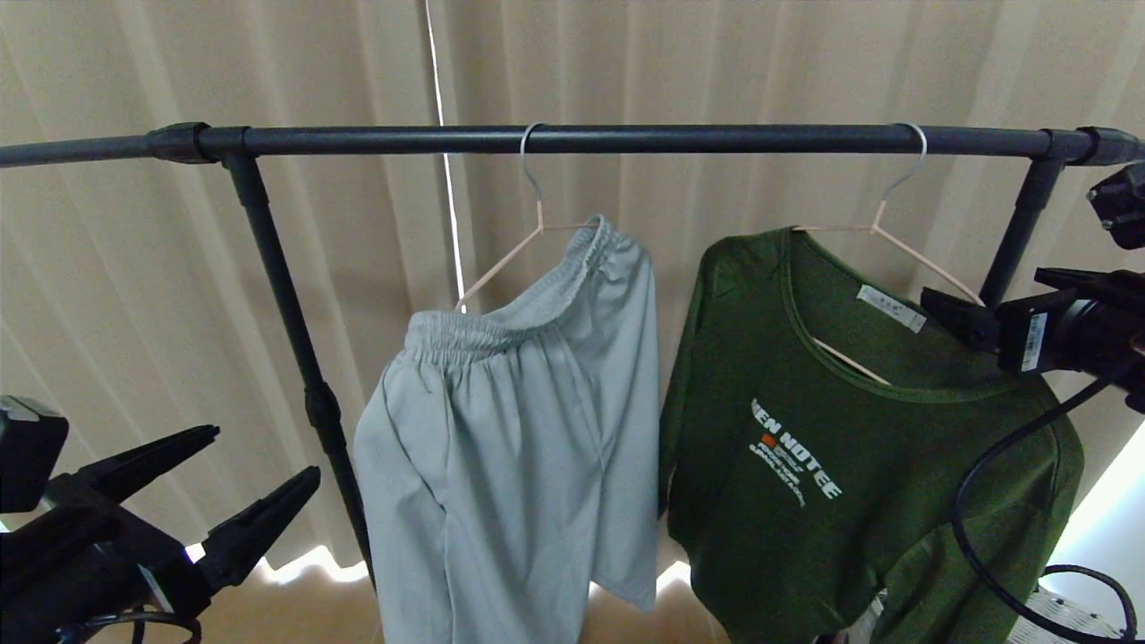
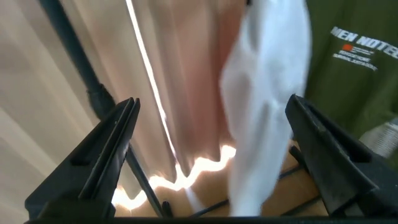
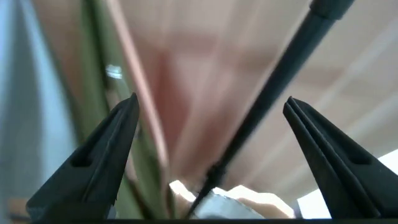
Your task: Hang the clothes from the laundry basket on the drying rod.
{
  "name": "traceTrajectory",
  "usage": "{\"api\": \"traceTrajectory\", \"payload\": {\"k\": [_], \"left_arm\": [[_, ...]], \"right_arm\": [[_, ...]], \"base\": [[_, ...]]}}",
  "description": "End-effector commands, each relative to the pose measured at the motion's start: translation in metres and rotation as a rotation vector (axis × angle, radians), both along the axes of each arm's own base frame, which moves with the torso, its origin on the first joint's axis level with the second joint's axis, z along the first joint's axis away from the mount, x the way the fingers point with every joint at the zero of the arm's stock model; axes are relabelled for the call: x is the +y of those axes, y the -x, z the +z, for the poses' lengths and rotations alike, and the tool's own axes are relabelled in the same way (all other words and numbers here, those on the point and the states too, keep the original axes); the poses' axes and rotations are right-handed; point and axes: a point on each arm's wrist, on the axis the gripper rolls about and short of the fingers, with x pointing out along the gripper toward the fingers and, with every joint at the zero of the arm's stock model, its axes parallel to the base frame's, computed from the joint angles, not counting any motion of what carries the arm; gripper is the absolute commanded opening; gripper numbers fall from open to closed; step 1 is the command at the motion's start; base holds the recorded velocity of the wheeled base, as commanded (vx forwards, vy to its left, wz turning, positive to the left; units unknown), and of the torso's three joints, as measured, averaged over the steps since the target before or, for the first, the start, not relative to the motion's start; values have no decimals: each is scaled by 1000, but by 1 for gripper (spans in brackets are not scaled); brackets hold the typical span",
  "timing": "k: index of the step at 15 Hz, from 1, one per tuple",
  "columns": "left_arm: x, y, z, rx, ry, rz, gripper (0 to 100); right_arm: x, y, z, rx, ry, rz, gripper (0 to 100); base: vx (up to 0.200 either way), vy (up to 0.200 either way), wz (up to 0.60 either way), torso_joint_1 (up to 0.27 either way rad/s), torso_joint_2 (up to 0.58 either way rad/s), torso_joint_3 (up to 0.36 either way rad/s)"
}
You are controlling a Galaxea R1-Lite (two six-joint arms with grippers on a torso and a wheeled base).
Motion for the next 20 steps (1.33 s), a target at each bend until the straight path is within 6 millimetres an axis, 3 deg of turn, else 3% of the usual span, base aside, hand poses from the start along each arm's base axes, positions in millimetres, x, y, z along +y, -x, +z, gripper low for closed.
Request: {"api": "traceTrajectory", "payload": {"k": [1,4,7,9,12,16,20], "left_arm": [[15,6,-5,5,12,111,100],[20,11,-18,66,27,153,100],[22,12,-14,43,37,173,100],[25,29,-11,-25,47,221,100],[28,43,-18,0,29,330,100],[31,66,-23,11,26,381,100],[32,111,-36,19,21,388,100]], "right_arm": [[2,11,-9,-14,-29,45,100],[3,14,-18,-68,-116,114,100],[3,18,-18,-124,-154,136,100],[-3,55,-18,-284,-208,164,100],[-2,119,-36,-346,-223,357,100],[-8,150,-39,-240,-164,435,100],[-18,175,-46,-144,-138,409,100]], "base": [[0,0,0,0,0,0],[0,0,0,0,0,0],[0,0,0,0,0,0],[0,0,0,0,0,0],[0,0,0,0,0,0],[0,0,0,0,0,0],[0,0,0,0,0,0]]}}
